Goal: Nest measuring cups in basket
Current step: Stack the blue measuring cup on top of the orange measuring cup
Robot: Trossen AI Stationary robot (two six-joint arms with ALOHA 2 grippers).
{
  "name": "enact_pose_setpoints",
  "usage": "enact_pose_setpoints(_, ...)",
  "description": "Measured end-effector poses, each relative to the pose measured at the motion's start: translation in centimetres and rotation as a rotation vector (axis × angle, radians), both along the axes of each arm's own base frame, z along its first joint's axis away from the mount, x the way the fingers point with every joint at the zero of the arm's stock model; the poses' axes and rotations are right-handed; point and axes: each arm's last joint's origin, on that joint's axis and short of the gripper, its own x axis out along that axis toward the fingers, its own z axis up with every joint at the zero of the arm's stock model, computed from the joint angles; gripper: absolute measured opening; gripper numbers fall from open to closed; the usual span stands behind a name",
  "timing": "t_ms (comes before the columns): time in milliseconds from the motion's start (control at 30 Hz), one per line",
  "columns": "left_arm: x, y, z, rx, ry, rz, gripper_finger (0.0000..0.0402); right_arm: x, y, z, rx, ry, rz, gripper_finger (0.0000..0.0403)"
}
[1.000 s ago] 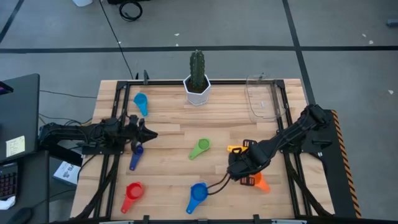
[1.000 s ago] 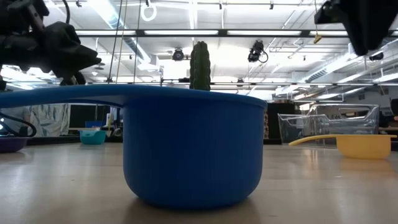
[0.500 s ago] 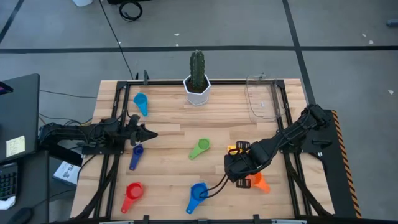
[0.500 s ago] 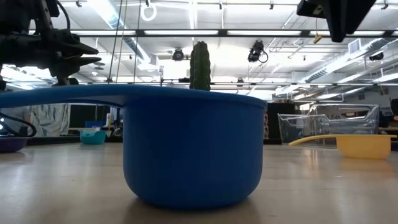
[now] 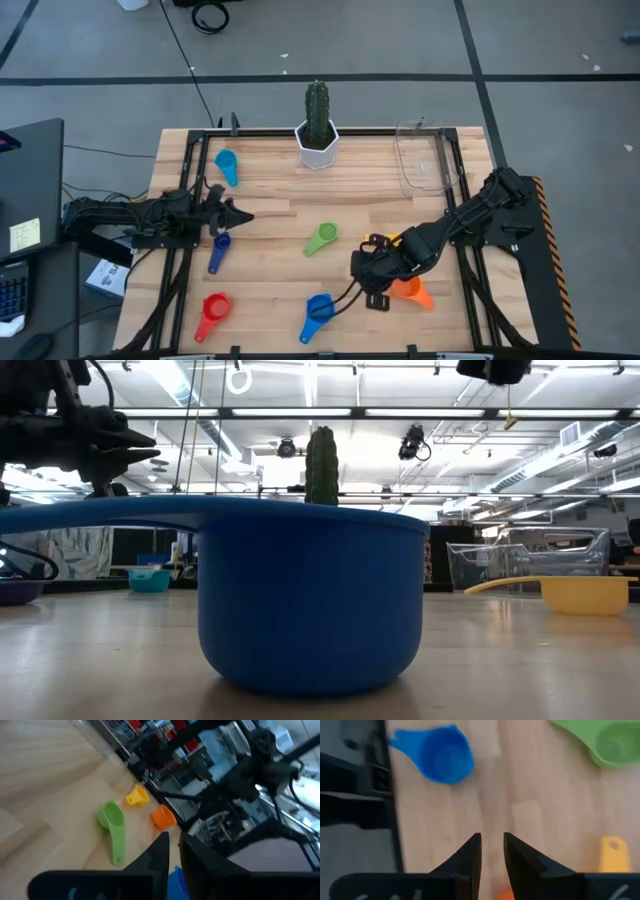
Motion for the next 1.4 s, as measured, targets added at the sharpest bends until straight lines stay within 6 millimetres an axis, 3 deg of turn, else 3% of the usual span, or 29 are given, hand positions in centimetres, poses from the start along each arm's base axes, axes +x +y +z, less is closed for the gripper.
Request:
enact_pose_setpoints(133,-0.3,-0.2,1.4,0.046,0.048,-0.078,0.0008,0.9,0.0,0.4,0.076,-0.056,0.005,0.0083)
enact_pose_setpoints(267,-1.2,-0.3,3.7,0.117,0.167,-0.107,0.0007,1.4,-0.3,0.6,0.107,-0.089,-0.017,0.0077)
enact_pose_setpoints(500,-3.3,-0.5,9.4,0.175,0.376,-0.162,0.0004,1.7,-0.4,0.7,0.131,-0.104,-0.023,0.0063)
enact_pose_setpoints(733,-3.7,-0.9,13.4,0.213,0.533,-0.235,0.0004,1.9,0.0,0.9,0.197,-0.117,0.028,0.0063)
enact_pose_setpoints(900,-3.0,-1.2,14.7,0.236,0.538,-0.29,0.0019,1.8,0.3,0.9,0.119,-0.164,0.15,0.0079)
enact_pose_setpoints(1100,-2.6,-1.5,14.9,0.216,0.549,-0.341,0.0017,2.0,0.5,0.8,0.047,-0.224,0.274,0.0109)
enact_pose_setpoints(1400,-2.6,-1.5,14.9,0.21,0.551,-0.36,0.0013,2.4,1.2,-1.5,-0.056,-0.39,0.5,0.0118)
